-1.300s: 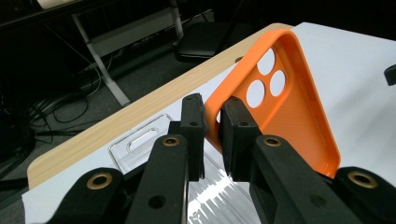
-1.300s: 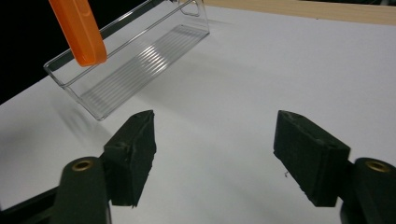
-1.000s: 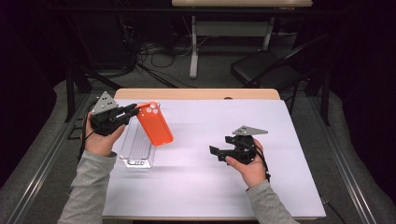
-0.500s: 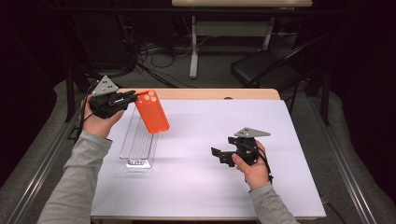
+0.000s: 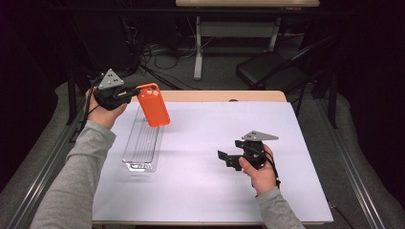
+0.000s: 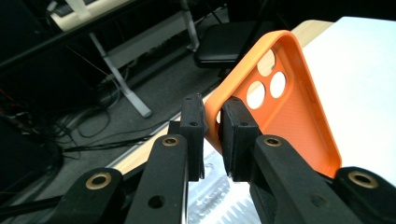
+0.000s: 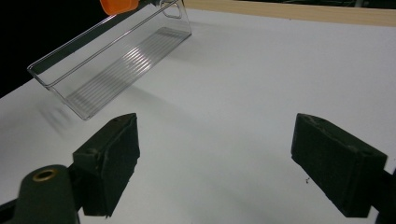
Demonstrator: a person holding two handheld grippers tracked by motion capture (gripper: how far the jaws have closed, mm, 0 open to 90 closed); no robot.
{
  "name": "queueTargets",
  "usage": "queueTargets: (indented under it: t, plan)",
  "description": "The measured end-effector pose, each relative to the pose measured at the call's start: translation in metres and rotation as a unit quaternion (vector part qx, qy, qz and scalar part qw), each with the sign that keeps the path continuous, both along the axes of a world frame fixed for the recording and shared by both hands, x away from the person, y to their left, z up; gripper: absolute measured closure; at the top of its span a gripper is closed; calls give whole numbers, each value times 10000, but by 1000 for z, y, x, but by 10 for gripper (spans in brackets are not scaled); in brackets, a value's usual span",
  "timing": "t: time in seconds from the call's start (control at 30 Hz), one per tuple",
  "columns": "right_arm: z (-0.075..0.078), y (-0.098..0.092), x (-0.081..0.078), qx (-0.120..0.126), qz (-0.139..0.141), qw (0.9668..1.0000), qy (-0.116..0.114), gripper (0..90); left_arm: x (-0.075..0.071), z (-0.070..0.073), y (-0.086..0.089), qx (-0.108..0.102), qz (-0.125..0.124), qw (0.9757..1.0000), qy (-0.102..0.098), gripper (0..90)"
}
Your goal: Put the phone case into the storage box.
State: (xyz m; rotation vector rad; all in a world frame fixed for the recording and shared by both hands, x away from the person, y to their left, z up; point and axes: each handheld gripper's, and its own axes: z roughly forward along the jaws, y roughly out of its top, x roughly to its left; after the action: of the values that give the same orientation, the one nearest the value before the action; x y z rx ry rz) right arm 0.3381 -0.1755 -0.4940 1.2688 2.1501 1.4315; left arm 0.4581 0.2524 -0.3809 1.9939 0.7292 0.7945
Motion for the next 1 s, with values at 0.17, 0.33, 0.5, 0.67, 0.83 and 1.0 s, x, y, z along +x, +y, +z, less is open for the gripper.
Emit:
queueTargets:
  t: [0.17,0.33,0.5,0.67,0.83,1.0]
  plan:
    - [0,-1,0,28,-36,10000,-2,151,7,-4,2,101,86,9999,-103,804]
    - [-1,1,0,-12,-18,10000,20,152,12,-7,4,237,155,9996,-90,804]
    - [-2,2,1,-33,-2,10000,44,152,16,-6,5,426,202,9988,-119,804]
    - [-3,2,1,-35,-24,10000,62,152,22,-4,6,610,264,9975,-230,804]
    - [-3,1,1,-47,-24,10000,53,152,28,-7,6,643,303,9972,-252,803]
    - [-3,1,0,-79,-26,10000,19,152,33,-12,5,753,302,9963,-273,803]
